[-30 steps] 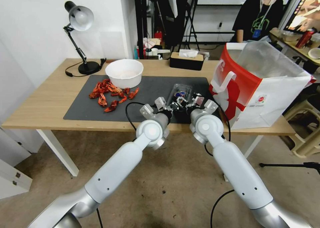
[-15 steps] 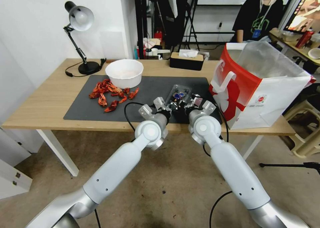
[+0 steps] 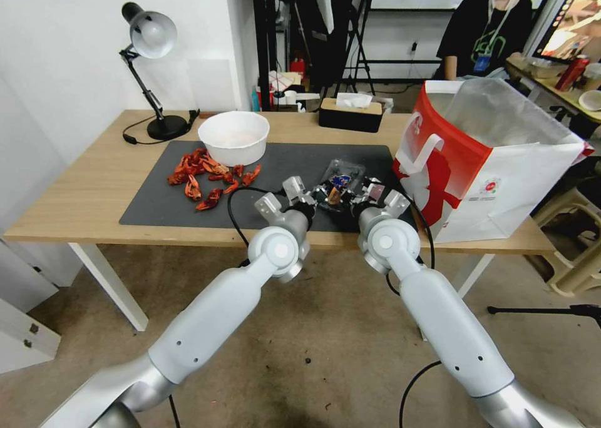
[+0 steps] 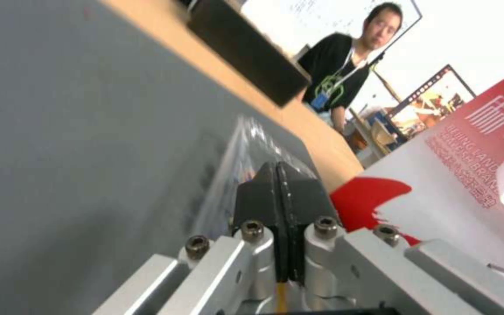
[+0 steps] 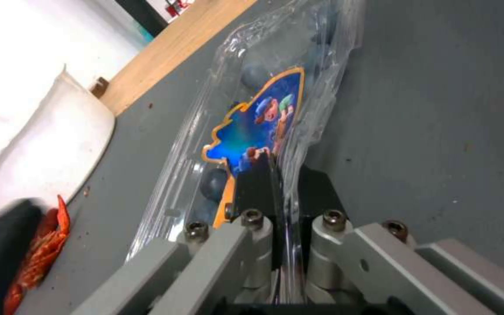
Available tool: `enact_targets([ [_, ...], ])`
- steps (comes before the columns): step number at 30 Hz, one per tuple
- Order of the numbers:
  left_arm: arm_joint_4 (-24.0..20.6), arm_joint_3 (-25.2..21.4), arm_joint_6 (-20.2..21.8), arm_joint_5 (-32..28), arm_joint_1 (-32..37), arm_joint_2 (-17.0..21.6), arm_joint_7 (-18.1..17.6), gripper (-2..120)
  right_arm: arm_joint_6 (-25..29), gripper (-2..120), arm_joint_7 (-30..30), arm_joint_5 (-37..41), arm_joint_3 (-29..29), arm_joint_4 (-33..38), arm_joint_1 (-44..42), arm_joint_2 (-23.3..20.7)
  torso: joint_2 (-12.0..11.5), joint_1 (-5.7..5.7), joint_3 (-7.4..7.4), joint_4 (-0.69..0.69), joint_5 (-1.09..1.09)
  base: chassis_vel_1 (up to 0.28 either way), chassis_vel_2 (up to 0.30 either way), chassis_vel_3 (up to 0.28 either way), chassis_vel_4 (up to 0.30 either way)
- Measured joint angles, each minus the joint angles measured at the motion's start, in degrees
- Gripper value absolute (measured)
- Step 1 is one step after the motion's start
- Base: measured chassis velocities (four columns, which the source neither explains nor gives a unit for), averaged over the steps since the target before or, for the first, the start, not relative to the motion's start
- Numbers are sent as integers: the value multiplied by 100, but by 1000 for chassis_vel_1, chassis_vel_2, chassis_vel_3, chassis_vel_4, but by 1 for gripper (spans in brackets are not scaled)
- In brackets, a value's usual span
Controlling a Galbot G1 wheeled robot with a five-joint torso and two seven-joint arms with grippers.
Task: Close the takeout container lid, then place the container into the takeout bag.
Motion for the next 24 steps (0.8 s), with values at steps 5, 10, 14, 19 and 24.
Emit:
enact_targets([
  [5, -367, -170, 9, 1096, 326, 311, 203, 17, 0, 0, 1, -39, -6, 4, -2, -4, 0, -1, 0, 0, 0, 0, 0, 0, 0],
  [10, -714, -534, -7, 2155, 832, 620, 489, 37, 0, 0, 1, -75, -11, 5, -3, -4, 0, 0, 0, 1, -1, 0, 0, 0, 0],
  [14, -979, -845, -5, 2777, 1219, 815, 600, 51, 3, 0, -4, -104, -11, 3, -12, 1, 0, 0, 0, 0, -1, 0, 0, 0, 0],
  [19, -1243, -1168, -7, 3227, 1563, 1005, 705, 66, 9, 0, -26, -149, -11, 1, -33, -8, 0, 0, -1, 1, 0, 0, 0, 0, 0],
  [24, -1494, -1670, -54, 4045, 2142, 1223, 811, 85, 21, 0, -48, -178, -5, -14, -47, 1, 1, -1, -1, 0, -1, 0, 0, 0, 0],
])
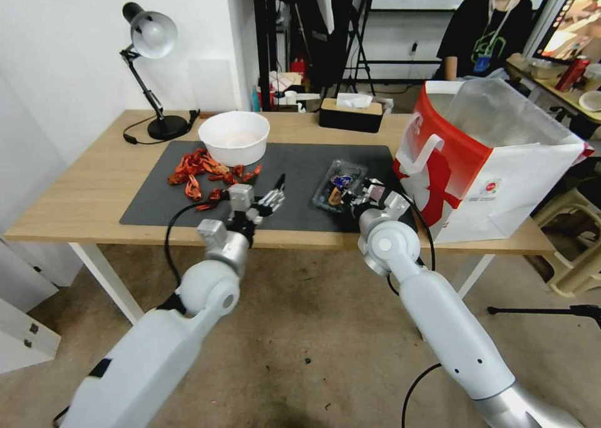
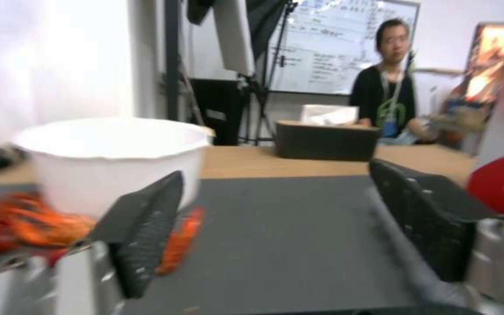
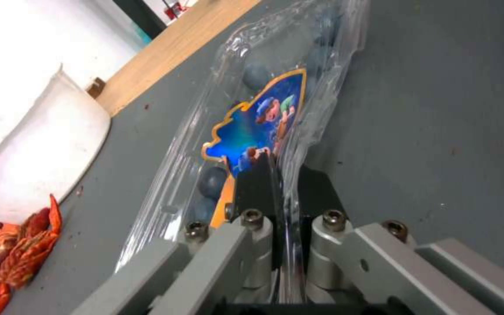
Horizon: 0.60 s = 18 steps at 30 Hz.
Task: Close the takeout container lid, then place the container into the takeout bag.
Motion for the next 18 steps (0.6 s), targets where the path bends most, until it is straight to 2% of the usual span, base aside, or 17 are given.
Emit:
enact_targets([
  [5, -291, -388, -47, 462, 736, 144, -136, 99, 5, 0, -21, -18, 11, -19, 4, -3, 0, 0, 0, 1, 1, 0, 0, 0, 0],
  [11, -385, -675, -233, 613, 1231, 148, -192, 100, 15, 0, -34, -34, 74, 16, -57, -51, 0, 0, 1, 4, 2, 0, 0, 0, 0],
  [13, -370, -674, -295, 619, 1290, 148, -200, 100, 16, 0, -34, -43, 182, 92, -164, -91, 0, 0, 1, 1, 1, 0, 0, 0, 0],
  [14, -352, -674, -342, 637, 1330, 151, -204, 100, 17, 0, -33, -48, 240, 124, -217, -113, 1, 0, 0, -5, 1, 0, 0, 0, 0],
  [16, -332, -692, -407, 682, 1415, 151, -218, 100, 18, 0, -34, -51, 276, 143, -248, -131, 0, 0, 0, -5, 0, 0, 0, 0, 0],
  [18, -325, -770, -520, 747, 1574, 164, -240, 100, 19, 0, -34, -55, 312, 165, -284, -144, 0, 0, 1, 2, 2, 0, 0, 0, 0],
])
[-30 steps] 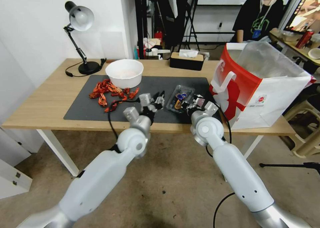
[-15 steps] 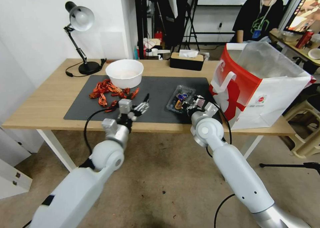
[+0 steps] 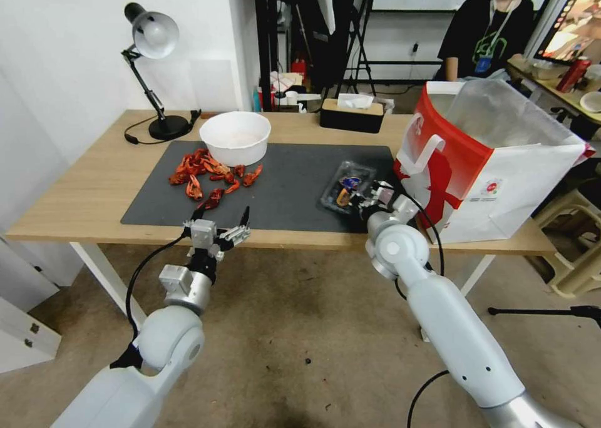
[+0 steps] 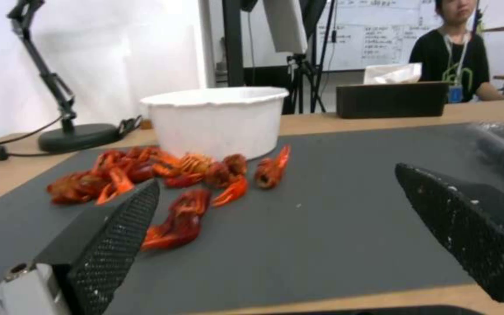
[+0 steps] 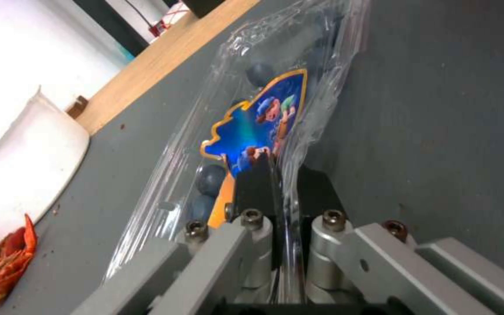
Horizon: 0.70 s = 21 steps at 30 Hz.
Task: Close the takeout container lid, then place the container into the takeout bag.
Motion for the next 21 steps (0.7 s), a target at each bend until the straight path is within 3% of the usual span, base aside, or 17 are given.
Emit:
enact_targets([
  [12, -4, -170, -111, 144, 370, 118, -56, 100, -9, 0, 4, 2, -4, -2, 37, -28, 0, 0, 1, -1, 0, 0, 0, 0, 0],
  [21, -141, -315, 277, 144, 577, 224, -218, 100, 41, 0, -67, 22, 13, 47, 29, -42, -1, 1, 1, -3, -1, 0, 0, 0, 0],
])
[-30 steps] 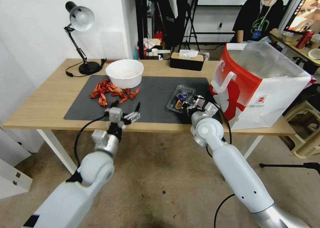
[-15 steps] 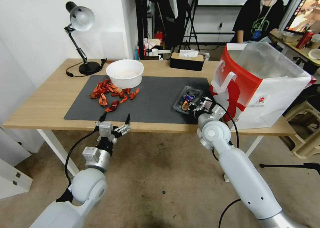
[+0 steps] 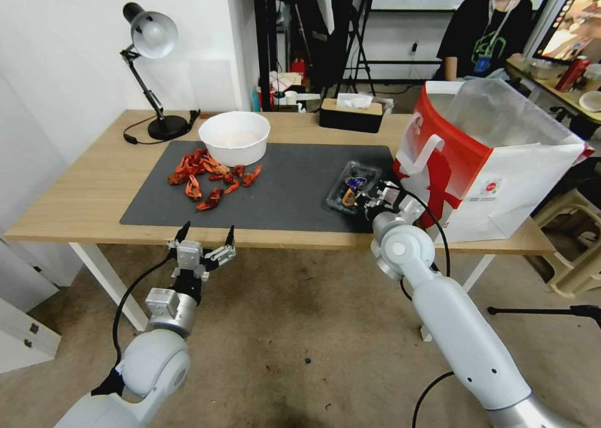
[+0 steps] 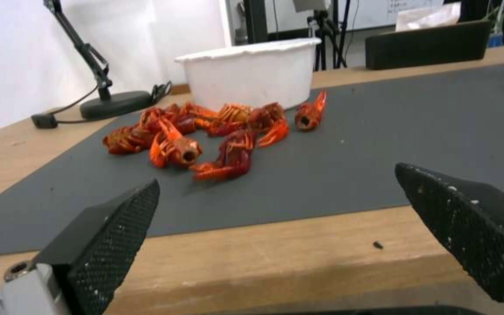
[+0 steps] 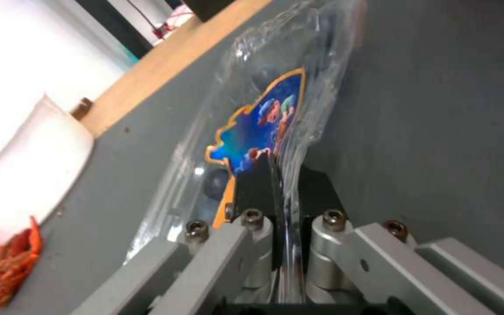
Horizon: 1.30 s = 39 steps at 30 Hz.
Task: Close the takeout container lid, then place the container into the takeout bag.
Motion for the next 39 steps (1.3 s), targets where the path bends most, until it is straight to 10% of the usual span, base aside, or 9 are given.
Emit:
enact_targets([
  [24, -116, -234, 96, -52, 121, 59, -31, 100, -92, 0, -108, 926, 617, 1546, 632, -392, 0, 0, -1, 2, 1, 0, 0, 0, 0],
  [39, -181, -237, 108, -61, 144, 18, -28, 100, -685, 0, 257, 6, 2301, 1816, 732, -1925, 1, 0, -1, 0, 2, 0, 0, 0, 0],
])
